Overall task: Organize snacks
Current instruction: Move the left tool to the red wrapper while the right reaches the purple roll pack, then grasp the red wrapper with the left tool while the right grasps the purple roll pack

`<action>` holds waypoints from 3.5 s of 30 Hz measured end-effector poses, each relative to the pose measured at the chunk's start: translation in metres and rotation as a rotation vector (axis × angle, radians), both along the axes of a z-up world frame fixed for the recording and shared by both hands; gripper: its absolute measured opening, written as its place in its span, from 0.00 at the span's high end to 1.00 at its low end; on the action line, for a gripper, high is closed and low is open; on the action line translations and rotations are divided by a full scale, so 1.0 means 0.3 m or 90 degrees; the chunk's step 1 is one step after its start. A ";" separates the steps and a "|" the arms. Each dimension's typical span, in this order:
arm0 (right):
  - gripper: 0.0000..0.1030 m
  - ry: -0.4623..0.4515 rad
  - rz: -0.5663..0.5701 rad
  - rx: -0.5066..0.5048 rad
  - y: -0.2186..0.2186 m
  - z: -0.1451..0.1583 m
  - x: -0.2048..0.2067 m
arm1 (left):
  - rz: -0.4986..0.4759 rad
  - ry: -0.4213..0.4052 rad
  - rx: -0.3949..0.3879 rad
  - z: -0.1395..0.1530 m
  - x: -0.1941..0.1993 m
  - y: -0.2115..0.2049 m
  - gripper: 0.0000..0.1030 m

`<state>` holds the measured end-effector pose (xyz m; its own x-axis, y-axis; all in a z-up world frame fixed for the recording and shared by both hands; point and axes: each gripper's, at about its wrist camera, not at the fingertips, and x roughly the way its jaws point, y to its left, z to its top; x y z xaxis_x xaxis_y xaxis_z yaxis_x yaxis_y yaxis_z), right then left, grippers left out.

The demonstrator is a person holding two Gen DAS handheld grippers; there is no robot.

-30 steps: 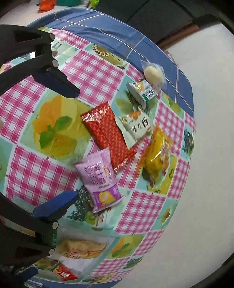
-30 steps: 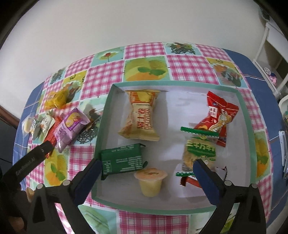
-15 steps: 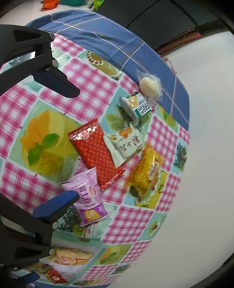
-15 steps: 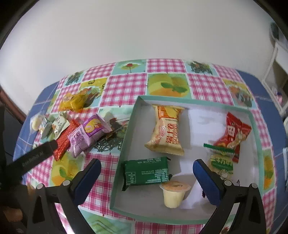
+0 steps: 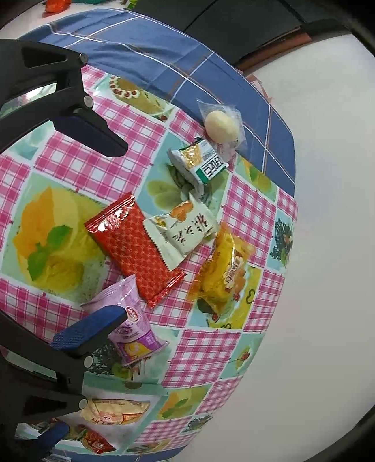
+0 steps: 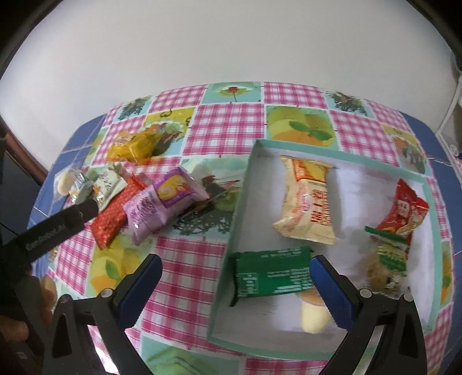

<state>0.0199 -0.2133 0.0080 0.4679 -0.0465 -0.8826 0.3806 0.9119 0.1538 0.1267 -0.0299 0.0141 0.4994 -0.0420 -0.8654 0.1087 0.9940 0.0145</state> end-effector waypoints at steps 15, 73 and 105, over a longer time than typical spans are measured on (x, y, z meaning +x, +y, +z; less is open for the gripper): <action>0.00 -0.035 -0.042 0.002 0.049 0.044 0.143 | 0.034 -0.008 -0.054 0.014 0.124 0.122 0.01; 0.30 0.085 0.008 -0.006 0.130 -0.187 0.285 | -0.094 0.111 -0.035 -0.166 0.197 -0.104 0.18; 0.56 0.072 0.006 0.070 0.114 -0.154 0.165 | -0.096 0.134 -0.018 -0.210 0.126 -0.152 0.55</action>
